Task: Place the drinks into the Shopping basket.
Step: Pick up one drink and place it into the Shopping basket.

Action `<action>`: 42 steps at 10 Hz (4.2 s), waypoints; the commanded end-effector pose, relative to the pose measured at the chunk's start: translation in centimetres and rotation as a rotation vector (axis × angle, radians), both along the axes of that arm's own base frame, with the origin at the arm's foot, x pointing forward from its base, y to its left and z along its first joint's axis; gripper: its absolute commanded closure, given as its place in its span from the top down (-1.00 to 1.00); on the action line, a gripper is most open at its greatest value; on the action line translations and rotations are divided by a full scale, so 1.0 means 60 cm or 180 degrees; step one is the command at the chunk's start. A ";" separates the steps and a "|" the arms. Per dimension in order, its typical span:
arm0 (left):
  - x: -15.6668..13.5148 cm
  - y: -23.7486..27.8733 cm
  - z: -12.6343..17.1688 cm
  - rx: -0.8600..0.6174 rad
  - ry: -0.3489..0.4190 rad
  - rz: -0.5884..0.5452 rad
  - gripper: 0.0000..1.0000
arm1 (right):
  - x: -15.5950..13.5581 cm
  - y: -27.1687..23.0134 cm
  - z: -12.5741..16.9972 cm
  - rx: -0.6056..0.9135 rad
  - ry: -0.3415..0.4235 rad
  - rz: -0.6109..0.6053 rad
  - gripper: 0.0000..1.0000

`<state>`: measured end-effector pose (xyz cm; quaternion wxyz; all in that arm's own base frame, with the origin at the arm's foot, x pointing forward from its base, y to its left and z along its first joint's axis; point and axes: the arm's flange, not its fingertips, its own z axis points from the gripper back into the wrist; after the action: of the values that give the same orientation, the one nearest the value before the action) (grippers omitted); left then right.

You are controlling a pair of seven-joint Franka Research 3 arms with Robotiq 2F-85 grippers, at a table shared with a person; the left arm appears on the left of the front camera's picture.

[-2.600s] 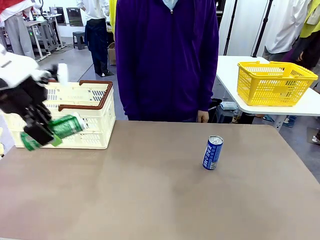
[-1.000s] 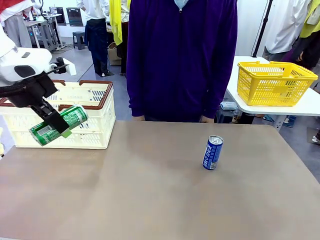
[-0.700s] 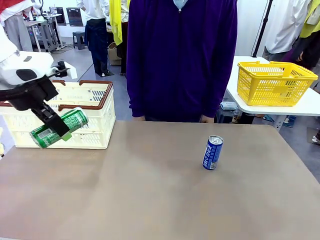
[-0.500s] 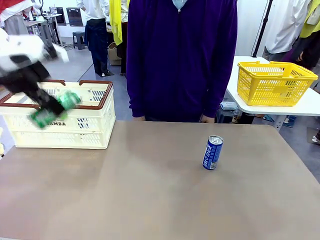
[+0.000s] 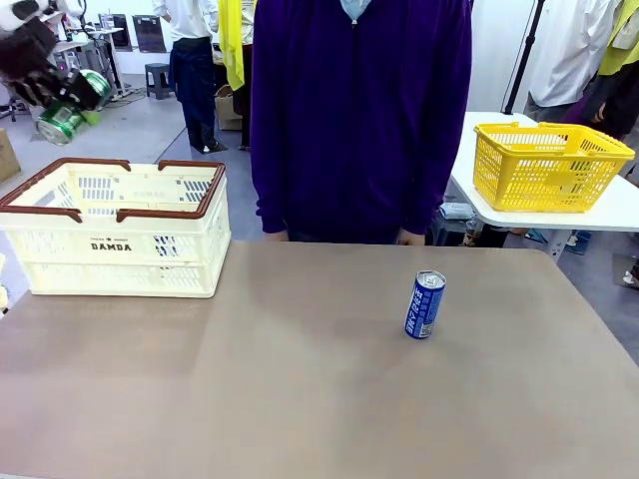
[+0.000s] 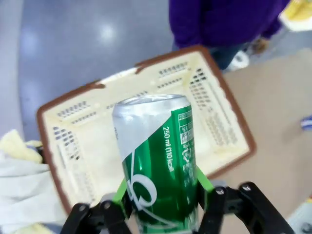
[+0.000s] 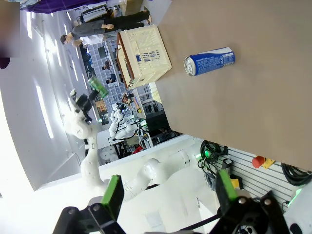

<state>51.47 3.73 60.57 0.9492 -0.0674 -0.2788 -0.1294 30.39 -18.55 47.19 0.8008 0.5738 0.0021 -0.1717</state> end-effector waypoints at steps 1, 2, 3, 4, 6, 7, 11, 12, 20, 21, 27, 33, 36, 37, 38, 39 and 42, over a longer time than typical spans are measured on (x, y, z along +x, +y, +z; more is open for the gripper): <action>0.074 0.025 -0.023 -0.0219 0.0042 0.0430 -1.00 | -0.001 0.001 0.007 0.0015 0.0039 -0.0003 1.00; 0.097 0.040 -0.056 -0.0233 0.0084 0.0595 -1.00 | -0.001 0.001 0.007 0.0015 0.0039 -0.0003 1.00; 0.102 0.044 -0.068 -0.0261 0.0115 0.0683 -1.00 | -0.001 0.001 0.007 0.0015 0.0039 -0.0003 1.00; 0.101 0.044 -0.065 -0.0346 0.0142 0.0830 -1.00 | -0.001 0.001 0.007 0.0015 0.0039 -0.0003 1.00; 0.113 0.056 -0.105 -0.0227 0.0224 0.0680 -1.00 | -0.001 0.001 0.007 0.0015 0.0039 -0.0003 1.00; 0.098 0.044 -0.099 -0.0345 0.0467 0.0631 -1.00 | -0.001 0.001 0.007 0.0015 0.0039 -0.0003 1.00; 0.131 0.058 -0.218 -0.0290 0.0585 0.0666 -1.00 | -0.001 0.001 0.007 0.0015 0.0039 -0.0003 1.00; 0.134 0.067 -0.248 -0.0321 0.0675 0.0722 -1.00 | -0.001 0.001 0.007 0.0015 0.0039 -0.0003 1.00; 0.191 0.052 -0.371 -0.0041 0.1000 0.0760 -1.00 | -0.001 0.001 0.007 0.0015 0.0039 -0.0003 1.00; 0.193 0.052 -0.372 -0.0012 0.1033 0.0791 -0.78 | -0.001 0.001 0.007 0.0015 0.0039 -0.0003 1.00; 0.177 0.050 -0.337 -0.0019 0.0890 0.0832 1.00 | -0.001 0.001 0.007 0.0015 0.0039 -0.0003 1.00; -0.104 0.080 -0.083 -0.1021 0.0461 -0.0358 1.00 | -0.001 0.001 0.007 0.0015 0.0039 -0.0003 1.00; -0.217 0.167 -0.111 -0.2276 0.1009 -0.1617 1.00 | -0.001 0.001 0.007 0.0015 0.0039 -0.0003 1.00; -0.224 0.211 -0.128 -0.2733 0.0927 -0.1731 1.00 | -0.001 0.001 0.007 0.0015 0.0039 -0.0003 1.00; -0.212 0.248 -0.141 -0.3343 0.0807 -0.1623 1.00 | -0.001 0.001 0.007 0.0015 0.0039 -0.0003 1.00; -0.197 0.266 -0.155 -0.3578 0.0798 -0.1620 1.00 | -0.001 0.001 0.007 0.0015 0.0039 -0.0003 1.00; -0.275 0.196 -0.133 -0.2804 0.0515 -0.1640 1.00 | -0.001 0.001 0.007 0.0015 0.0039 -0.0003 1.00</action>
<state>36.19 16.99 52.08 0.7738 -0.5582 -0.2011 -0.2216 30.40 -18.54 47.19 0.8008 0.5738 0.0025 -0.1716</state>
